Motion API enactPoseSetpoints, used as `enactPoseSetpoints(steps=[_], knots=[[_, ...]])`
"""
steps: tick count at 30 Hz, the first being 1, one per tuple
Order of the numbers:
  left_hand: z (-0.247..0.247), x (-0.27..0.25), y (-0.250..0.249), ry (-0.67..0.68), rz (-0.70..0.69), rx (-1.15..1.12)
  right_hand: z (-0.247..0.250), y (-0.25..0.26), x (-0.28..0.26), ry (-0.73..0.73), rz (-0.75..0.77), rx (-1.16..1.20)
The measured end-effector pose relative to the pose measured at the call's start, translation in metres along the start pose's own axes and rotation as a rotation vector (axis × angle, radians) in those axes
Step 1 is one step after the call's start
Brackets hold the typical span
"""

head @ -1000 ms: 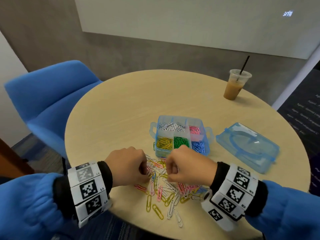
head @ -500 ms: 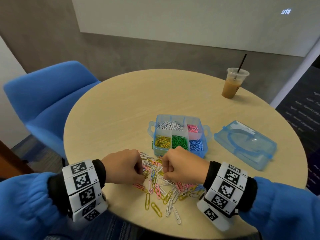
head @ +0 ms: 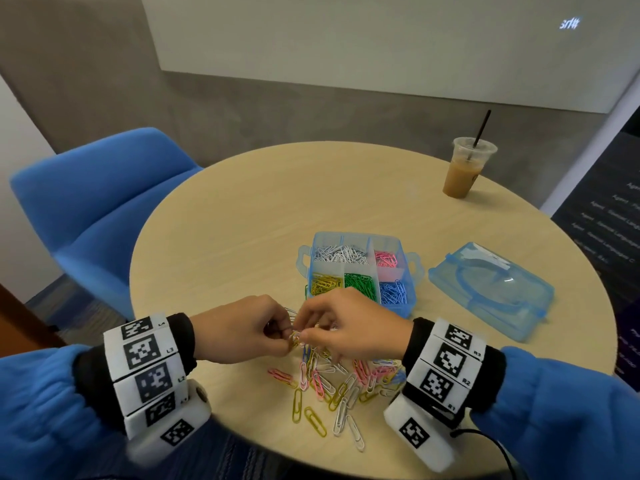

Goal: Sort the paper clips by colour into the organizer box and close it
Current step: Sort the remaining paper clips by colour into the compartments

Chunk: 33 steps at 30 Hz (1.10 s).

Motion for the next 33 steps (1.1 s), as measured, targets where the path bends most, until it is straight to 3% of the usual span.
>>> enactPoseSetpoints(steps=[7,12,20,24,29,33], knots=[[0.008,0.001,0.0,0.107,0.024,0.016,0.006,-0.003,-0.006,0.074,-0.013,-0.156],[0.013,0.007,-0.007,0.148,0.018,-0.003,0.007,-0.007,-0.01,0.007,-0.051,-0.199],[0.05,0.057,-0.038,-0.214,-0.029,-0.042,-0.005,-0.006,-0.001,0.052,-0.094,-0.414],[0.048,0.073,-0.038,-0.237,0.007,-0.001,-0.009,-0.004,0.002,0.096,-0.114,-0.427],[0.043,0.035,-0.027,-0.365,0.024,0.138,0.005,-0.005,-0.012,0.101,-0.149,-0.371],[0.022,-0.008,-0.015,-0.219,0.06,0.364,0.025,-0.007,-0.024,0.056,-0.142,-0.261]])
Point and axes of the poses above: each hand's wrist, its own x-axis towards the middle knuckle, its own z-axis out of the back of the hand, y = z × x, the point moved 5 cm from there along x, towards the middle knuckle, and after that the axes turned 11 degrees about z, right-handed, at the moved point
